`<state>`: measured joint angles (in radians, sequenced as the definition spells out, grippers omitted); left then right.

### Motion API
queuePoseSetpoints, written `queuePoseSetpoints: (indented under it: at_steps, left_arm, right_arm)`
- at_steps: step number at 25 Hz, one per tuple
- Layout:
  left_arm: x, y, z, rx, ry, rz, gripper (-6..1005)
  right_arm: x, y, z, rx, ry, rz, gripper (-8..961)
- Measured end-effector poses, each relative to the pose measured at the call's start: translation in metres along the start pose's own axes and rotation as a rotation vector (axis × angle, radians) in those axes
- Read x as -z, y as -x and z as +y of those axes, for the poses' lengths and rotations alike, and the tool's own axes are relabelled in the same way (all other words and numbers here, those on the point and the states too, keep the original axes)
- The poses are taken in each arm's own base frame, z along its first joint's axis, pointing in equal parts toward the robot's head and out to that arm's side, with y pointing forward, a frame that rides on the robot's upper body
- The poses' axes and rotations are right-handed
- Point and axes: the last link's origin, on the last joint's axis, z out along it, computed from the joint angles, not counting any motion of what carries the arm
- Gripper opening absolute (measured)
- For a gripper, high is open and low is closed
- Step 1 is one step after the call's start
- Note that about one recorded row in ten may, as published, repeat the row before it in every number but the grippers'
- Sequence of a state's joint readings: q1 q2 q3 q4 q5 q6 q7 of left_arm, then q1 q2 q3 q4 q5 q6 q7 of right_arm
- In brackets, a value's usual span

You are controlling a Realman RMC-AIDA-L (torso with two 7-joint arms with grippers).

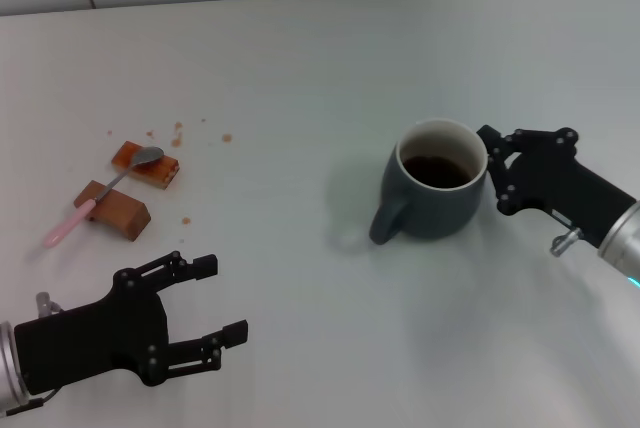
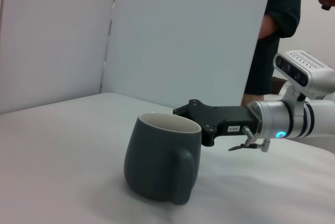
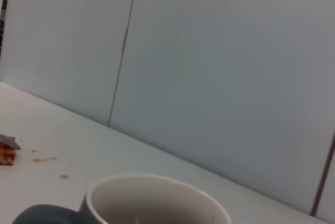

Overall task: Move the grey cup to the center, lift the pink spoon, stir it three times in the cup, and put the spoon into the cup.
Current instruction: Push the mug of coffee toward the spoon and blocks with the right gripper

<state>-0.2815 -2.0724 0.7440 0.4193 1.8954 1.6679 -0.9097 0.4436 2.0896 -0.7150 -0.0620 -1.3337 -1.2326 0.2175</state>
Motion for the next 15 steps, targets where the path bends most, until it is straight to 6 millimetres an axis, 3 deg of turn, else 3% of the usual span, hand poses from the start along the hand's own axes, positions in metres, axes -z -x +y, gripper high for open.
queuePoseSetpoints:
  at_steps: [15]
  left_arm:
    - [-0.002, -0.002, -0.001, -0.004, 0.005, 0.001, 853]
  right_arm:
    - [-0.033, 0.013, 0.026, -0.026, 0.118, -0.002, 1]
